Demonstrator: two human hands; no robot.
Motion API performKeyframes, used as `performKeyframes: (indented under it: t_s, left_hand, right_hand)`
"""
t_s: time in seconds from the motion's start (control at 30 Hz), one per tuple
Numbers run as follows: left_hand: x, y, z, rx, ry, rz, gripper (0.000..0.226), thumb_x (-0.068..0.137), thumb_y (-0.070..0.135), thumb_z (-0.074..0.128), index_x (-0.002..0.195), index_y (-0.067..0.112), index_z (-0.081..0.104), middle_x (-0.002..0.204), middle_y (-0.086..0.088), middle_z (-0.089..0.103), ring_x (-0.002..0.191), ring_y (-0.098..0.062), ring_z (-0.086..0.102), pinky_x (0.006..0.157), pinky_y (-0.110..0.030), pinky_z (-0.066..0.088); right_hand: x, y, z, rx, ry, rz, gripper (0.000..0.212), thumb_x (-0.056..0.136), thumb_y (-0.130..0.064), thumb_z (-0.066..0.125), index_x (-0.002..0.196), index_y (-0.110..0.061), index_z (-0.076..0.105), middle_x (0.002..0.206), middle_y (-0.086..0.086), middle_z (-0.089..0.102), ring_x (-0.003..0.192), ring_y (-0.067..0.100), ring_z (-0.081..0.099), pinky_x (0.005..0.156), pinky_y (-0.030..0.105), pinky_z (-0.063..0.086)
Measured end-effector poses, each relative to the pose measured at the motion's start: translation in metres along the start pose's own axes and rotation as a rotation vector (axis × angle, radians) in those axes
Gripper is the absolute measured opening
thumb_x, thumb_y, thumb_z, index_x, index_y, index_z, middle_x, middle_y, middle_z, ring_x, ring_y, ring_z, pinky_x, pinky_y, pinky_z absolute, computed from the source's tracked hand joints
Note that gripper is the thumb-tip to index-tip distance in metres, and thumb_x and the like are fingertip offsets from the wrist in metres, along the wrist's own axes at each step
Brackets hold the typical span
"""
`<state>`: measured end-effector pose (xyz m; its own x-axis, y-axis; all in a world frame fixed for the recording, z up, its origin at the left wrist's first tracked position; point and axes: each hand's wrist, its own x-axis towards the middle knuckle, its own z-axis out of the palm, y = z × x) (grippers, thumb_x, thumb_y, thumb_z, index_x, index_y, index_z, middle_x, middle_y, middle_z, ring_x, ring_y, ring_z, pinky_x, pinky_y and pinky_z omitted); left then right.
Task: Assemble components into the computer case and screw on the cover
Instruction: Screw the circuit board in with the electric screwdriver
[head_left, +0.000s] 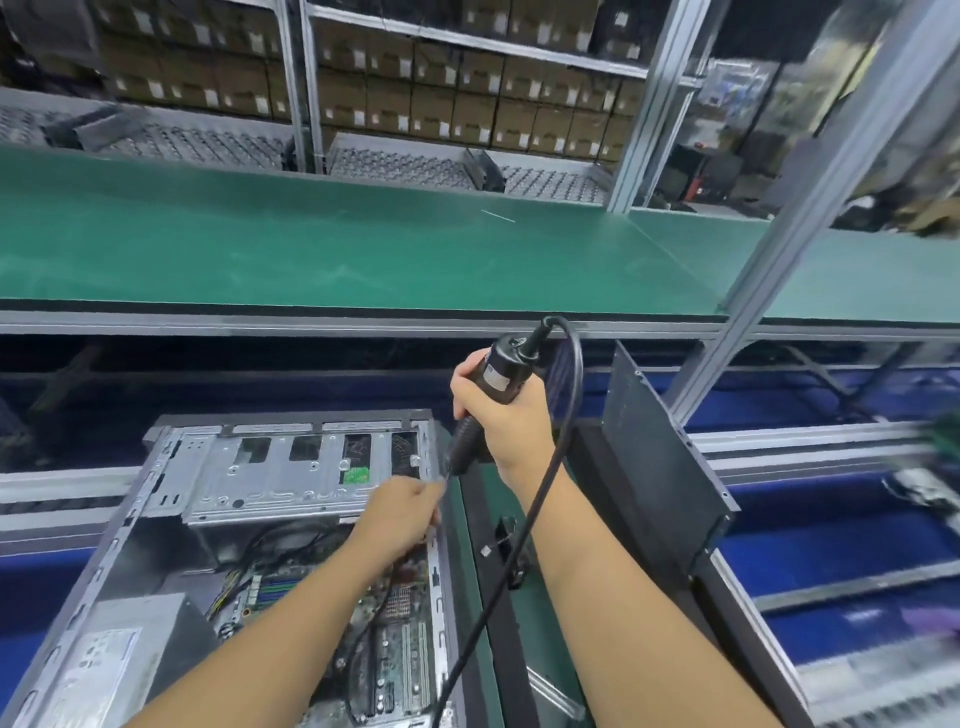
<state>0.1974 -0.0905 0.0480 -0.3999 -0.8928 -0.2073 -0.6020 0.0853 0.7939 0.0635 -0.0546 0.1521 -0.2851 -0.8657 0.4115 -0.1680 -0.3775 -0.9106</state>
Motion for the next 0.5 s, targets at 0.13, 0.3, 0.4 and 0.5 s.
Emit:
performKeyframes:
  t_s: [0.13,0.3,0.4,0.5]
  left_hand:
    - [-0.005,0.028,0.028,0.043,-0.067,0.126,0.05,0.098,0.038,0.047,0.057,0.016,0.063,0.045,0.004,0.055,0.037,-0.008,0.047,0.044,-0.022,0.035]
    - [-0.01,0.05,0.077,0.179,-0.235,0.219,0.037,0.096,0.037,0.048,0.07,0.017,0.066,0.053,0.007,0.062,0.051,-0.008,0.055,0.063,-0.027,0.049]
    - [-0.013,0.05,0.109,0.285,-0.395,0.213,0.025,0.093,0.032,0.051,0.081,0.017,0.067,0.063,0.008,0.07,0.051,-0.001,0.058,0.059,-0.02,0.046]
    - [-0.018,0.043,0.142,0.401,-0.51,0.227,0.021,0.091,0.027,0.05,0.09,0.018,0.069,0.078,0.007,0.075,0.07,-0.006,0.068,0.07,-0.02,0.05]
  right_hand:
    - [-0.023,-0.007,-0.035,-0.01,0.072,-0.011,0.016,0.085,-0.015,0.069,0.083,-0.03,0.067,0.07,-0.003,0.064,0.064,0.014,0.059,0.068,0.033,0.055]
    - [-0.06,-0.011,-0.088,-0.013,0.184,-0.006,0.017,0.085,-0.012,0.068,0.086,-0.028,0.068,0.075,-0.002,0.065,0.064,0.018,0.058,0.067,0.033,0.052]
    - [-0.085,-0.006,-0.118,-0.014,0.258,0.026,0.019,0.084,-0.01,0.069,0.087,-0.029,0.068,0.076,-0.001,0.066,0.064,0.02,0.058,0.068,0.034,0.051]
    - [-0.109,0.006,-0.143,-0.01,0.327,0.073,0.018,0.083,-0.011,0.069,0.087,-0.028,0.069,0.075,-0.001,0.065,0.062,0.019,0.058,0.067,0.032,0.051]
